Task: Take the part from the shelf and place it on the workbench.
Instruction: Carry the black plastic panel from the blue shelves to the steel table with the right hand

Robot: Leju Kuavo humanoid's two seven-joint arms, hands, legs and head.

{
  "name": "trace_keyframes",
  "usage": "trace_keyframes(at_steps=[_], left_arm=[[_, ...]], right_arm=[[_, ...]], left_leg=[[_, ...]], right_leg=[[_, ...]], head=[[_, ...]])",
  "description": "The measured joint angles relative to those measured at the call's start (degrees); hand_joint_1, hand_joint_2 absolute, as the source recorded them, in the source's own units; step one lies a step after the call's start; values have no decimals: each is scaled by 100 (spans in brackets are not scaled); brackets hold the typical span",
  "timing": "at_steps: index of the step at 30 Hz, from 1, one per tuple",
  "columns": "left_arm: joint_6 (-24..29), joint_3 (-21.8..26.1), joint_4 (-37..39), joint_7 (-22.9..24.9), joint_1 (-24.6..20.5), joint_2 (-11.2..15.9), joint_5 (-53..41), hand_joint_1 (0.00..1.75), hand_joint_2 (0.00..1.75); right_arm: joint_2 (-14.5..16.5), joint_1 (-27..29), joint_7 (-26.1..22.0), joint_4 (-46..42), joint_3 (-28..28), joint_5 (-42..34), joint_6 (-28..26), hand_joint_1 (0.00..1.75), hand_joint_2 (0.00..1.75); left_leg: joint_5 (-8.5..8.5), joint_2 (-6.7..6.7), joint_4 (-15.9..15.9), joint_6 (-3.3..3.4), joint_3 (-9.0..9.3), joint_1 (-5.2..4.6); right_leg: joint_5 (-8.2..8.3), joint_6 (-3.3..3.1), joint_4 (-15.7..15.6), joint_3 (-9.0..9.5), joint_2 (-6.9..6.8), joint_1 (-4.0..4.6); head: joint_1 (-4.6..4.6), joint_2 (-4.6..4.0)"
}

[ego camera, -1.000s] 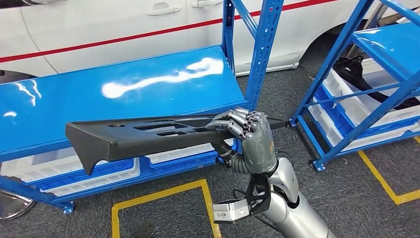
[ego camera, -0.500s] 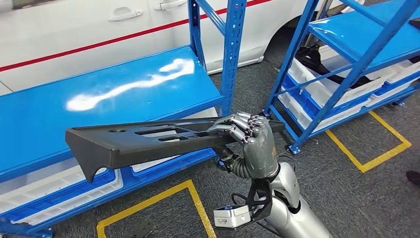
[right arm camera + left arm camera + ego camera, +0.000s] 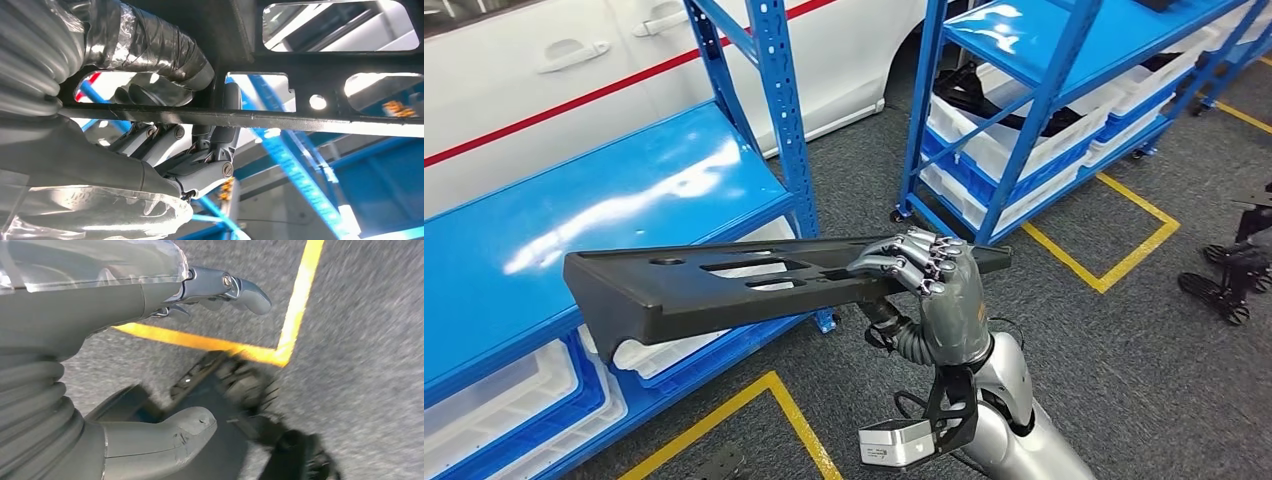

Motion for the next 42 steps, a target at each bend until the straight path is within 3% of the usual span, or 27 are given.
trace_keyframes(at_steps=[1,2,4,6,8,10,12,14,16,17,19,21,23,25,27,28,30,31,32,33,34,36,37,39,40,41,42], left_arm=[[63,0,1,34,55,-13,4,0,175],[115,0,1,65,100,-25,5,0,175],[110,0,2,85,141,-20,2,0,175],[8,0,2,69,140,36,-7,0,175],[-68,1,2,55,128,93,-7,0,175],[-92,2,2,49,108,123,2,0,175],[-102,2,1,21,70,134,14,0,175],[-112,3,-1,-25,38,125,37,0,175],[-121,4,-1,-55,31,110,57,0,175],[-123,4,-1,-62,26,100,62,0,175],[-123,4,-1,-73,-1,73,64,0,175],[-120,6,-1,-81,-39,49,66,0,175],[-112,13,-1,-85,-65,36,70,0,175],[-107,21,-1,-83,-88,29,73,0,175],[-109,27,-1,-81,-123,25,73,0,175],[-112,31,-1,-82,-135,22,72,0,175],[-118,35,-1,-77,-132,15,71,0,175],[-119,36,-1,-70,-122,11,69,0,175],[-120,37,-1,-62,-113,8,69,0,175],[-120,37,-1,-56,-111,7,69,0,175],[-119,38,-1,-51,-114,6,70,0,175],[-116,45,-1,-43,-136,3,76,0,175],[-117,50,-1,-38,-148,1,80,0,175],[-133,56,-1,-32,-170,-8,85,0,175],[-145,57,-1,-30,-183,-17,84,0,175],[-157,57,-1,-25,-200,-28,80,0,175],[-166,57,-1,-20,-218,-40,75,0,175]], right_arm=[[-1,40,-13,-3,0,-16,-16,175,175],[-1,73,-31,-5,0,-35,-29,175,175],[-2,106,-68,-17,0,-67,-37,175,175],[-1,111,-90,-42,0,-77,-35,175,175],[-1,117,-93,-66,0,-66,-34,175,175],[-2,130,-92,-94,0,-45,-34,175,175],[-4,126,-92,-129,0,-30,-33,175,175],[-6,110,-92,-148,0,-27,-31,175,175],[-8,103,-93,-150,0,-41,-25,175,175],[-9,103,-93,-149,0,-50,-18,175,175],[-10,100,-94,-149,0,-60,-8,175,175],[-9,77,-95,-150,0,-58,-1,175,175],[-8,45,-94,-150,0,-49,12,175,175],[-8,29,-92,-150,0,-15,28,175,175],[-8,15,-89,-150,0,30,44,175,175],[-7,3,-86,-149,0,47,49,175,175],[-3,-13,-78,-147,0,61,51,175,175],[-2,-13,-75,-145,0,67,51,175,175],[-2,-13,-73,-144,0,73,51,175,175],[-2,-13,-72,-143,0,81,52,175,175],[-2,-13,-70,-142,0,93,52,175,175],[-2,-16,-61,-142,0,116,53,175,175],[-2,-18,-55,-142,0,125,53,175,175],[-2,-21,-40,-140,0,135,51,175,175],[-2,-20,-32,-140,0,138,49,175,175],[-2,-16,-26,-140,0,140,45,175,175],[-2,-16,-21,-140,0,143,41,175,175]], left_leg=[[12,-22,157,13,-98,-3],[133,-40,95,34,-99,-7],[568,-166,-554,89,140,-14],[834,-454,-1208,126,400,-8],[858,-586,-1423,138,491,-19],[897,-471,-1485,175,519,-22],[959,-336,-1572,243,548,-6],[984,-191,-1610,279,556,-14],[982,-21,-1606,283,544,-23],[979,65,-1605,281,540,-24],[969,215,-1600,265,545,-23],[942,334,-1578,223,561,-39],[915,435,-1557,161,576,-65],[895,530,-1552,97,588,-70],[771,405,-1417,36,548,-45],[627,269,-1203,13,459,-29],[248,27,-468,-11,135,-14],[114,-14,-106,-17,-38,-13],[82,-30,111,-14,-149,-14],[173,-39,103,0,-160,-16],[362,-64,-123,27,-72,-19],[776,-283,-897,111,257,-24],[886,-408,-1217,149,398,-27],[900,-529,-1471,196,515,-45],[909,-473,-1526,210,538,-51],[931,-404,-1577,226,560,-42],[960,-336,-1641,248,590,-29]], right_leg=[[0,-1,5,2,92,11],[0,-1,13,3,181,19],[-2,0,33,6,340,20],[5,21,55,-21,471,17],[33,77,51,-64,592,-9],[60,147,32,-87,650,-31],[-66,187,180,-161,375,-7],[-420,211,744,-412,29,6],[-699,240,1389,-698,-54,-11],[-701,252,1496,-732,-70,-19],[-435,259,1079,-463,-140,-31],[-188,230,314,-28,-371,-2],[-137,172,-27,147,-478,45],[-116,107,-29,132,-349,53],[-86,43,-53,131,-239,29],[-70,9,-65,133,-189,16],[-60,-32,-63,123,-79,23],[-58,-41,-60,120,-12,33],[-57,-45,-54,119,65,45],[-57,-47,-45,119,144,56],[-57,-47,-36,119,227,64],[-56,-39,-22,112,380,71],[-50,-24,-15,96,452,62],[-22,35,-19,50,577,24],[-1,74,-34,33,645,7],[-1,106,-36,24,627,2],[-41,134,0,3,522,13]], head=[[-1,0],[0,0],[0,0],[1,0],[0,0],[1,0],[3,0],[5,0],[5,0],[4,0],[4,0],[3,0],[2,0],[2,0],[1,0],[1,0],[0,0],[1,0],[1,0],[1,0],[1,0],[2,0],[0,0],[-1,0],[-3,0],[-1,0],[3,0]])
